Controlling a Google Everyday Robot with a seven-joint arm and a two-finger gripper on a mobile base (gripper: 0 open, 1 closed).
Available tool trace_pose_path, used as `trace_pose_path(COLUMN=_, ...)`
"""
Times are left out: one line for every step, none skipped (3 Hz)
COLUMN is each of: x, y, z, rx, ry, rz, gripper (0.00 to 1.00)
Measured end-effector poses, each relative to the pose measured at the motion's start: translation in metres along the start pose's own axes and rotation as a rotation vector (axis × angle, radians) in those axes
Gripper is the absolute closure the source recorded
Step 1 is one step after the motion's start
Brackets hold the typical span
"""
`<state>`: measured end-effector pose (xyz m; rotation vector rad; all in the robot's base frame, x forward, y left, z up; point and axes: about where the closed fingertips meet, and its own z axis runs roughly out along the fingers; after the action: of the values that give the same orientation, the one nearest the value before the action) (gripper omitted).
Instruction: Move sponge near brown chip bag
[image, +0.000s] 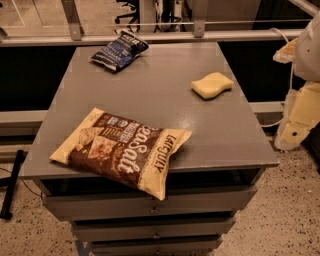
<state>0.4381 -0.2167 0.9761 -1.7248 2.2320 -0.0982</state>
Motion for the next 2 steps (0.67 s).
trace_pose_path(x=0.0000, y=0.0000, z=0.0000, rx=0.000, ry=0.000, rz=0.000, gripper=0.00)
trace_pose_path(x=0.0008, y=-0.0050, z=0.0054, rx=0.017, ry=-0.038, rz=0.013, gripper=0.00)
